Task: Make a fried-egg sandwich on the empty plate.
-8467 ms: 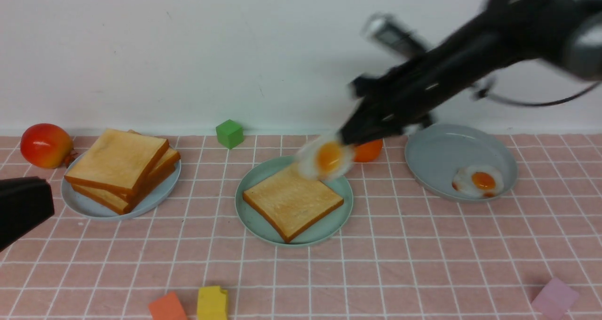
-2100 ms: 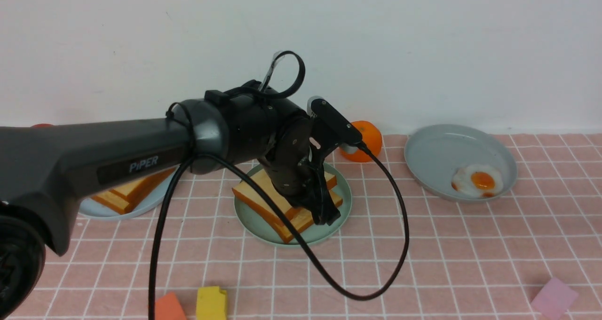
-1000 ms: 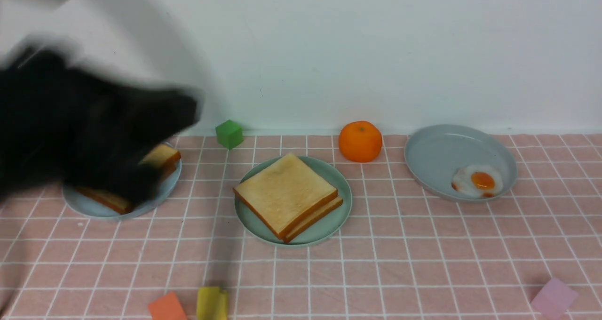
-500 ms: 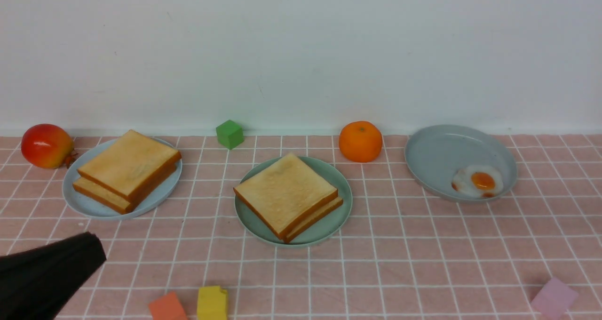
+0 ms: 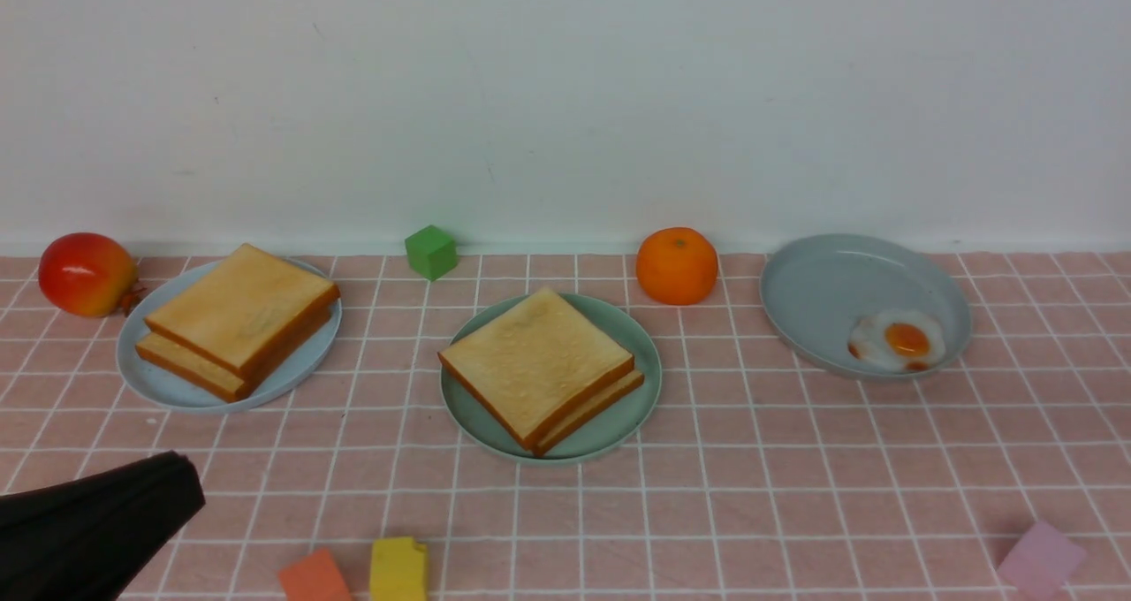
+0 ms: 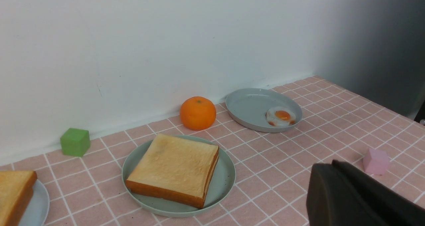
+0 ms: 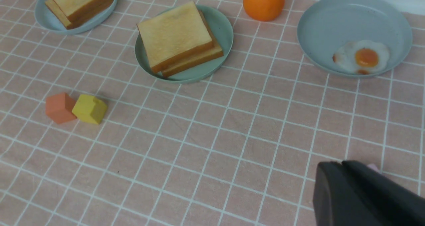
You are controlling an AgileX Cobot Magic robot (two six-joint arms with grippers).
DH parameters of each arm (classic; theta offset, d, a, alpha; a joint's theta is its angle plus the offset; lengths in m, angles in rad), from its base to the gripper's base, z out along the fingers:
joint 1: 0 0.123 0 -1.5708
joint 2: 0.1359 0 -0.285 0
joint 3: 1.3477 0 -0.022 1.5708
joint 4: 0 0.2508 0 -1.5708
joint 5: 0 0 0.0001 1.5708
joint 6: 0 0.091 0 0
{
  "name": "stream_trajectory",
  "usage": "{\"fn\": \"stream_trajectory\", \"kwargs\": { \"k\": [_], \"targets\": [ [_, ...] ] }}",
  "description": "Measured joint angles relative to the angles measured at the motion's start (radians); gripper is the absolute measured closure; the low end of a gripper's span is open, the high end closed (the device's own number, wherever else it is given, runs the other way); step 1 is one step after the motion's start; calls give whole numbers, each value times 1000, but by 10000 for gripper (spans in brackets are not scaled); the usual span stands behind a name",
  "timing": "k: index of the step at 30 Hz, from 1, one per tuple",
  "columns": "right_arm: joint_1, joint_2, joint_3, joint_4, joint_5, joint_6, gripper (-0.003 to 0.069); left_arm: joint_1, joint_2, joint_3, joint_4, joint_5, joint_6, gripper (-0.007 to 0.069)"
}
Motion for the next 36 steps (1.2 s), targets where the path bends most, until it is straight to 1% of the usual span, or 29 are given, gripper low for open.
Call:
{"fn": "stream_trajectory", "kwargs": {
  "k": [3, 6, 9, 10, 11, 12, 13, 14, 16, 17, 21, 26, 36],
  "targets": [
    [-22, -32, 0, 0, 0, 0, 598, 0, 0, 0, 0, 1, 0, 638],
    [-79, -91, 7, -7, -10, 0, 594, 0, 0, 0, 0, 9, 0, 638],
    [-141, -156, 107, -8, -103, 0, 595, 0, 0, 0, 1, 11, 0, 638],
    [-167, -186, 172, -8, -162, 0, 596, 0, 0, 0, 1, 11, 0, 638],
    [-199, -227, 270, -9, -260, 0, 600, 0, 0, 0, 1, 12, 0, 638],
    [-214, -249, 324, -9, -306, 0, 603, 0, 0, 0, 1, 13, 0, 638],
    [-245, -307, 456, -13, -395, 0, 612, 0, 0, 0, 1, 14, 0, 638],
    [-256, -324, 494, -14, -435, 0, 617, 0, 0, 0, 1, 15, 0, 638],
    [-283, -423, 687, -25, -543, 0, 636, 0, 0, 0, 1, 15, 0, 638],
    [-295, -471, 773, -37, -575, 0, 645, 0, 0, 0, 1, 15, 0, 638],
    [-308, -549, 935, -88, -633, 12, 662, 0, 0, 0, 1, 16, 0, 638],
    [-309, -556, 955, -110, -648, 57, 668, 0, 0, 0, 1, 20, 0, 638],
    [-309, -557, 955, -116, -651, 58, 666, 0, 3, 0, 1, 24, 0, 637]
  ]
}}
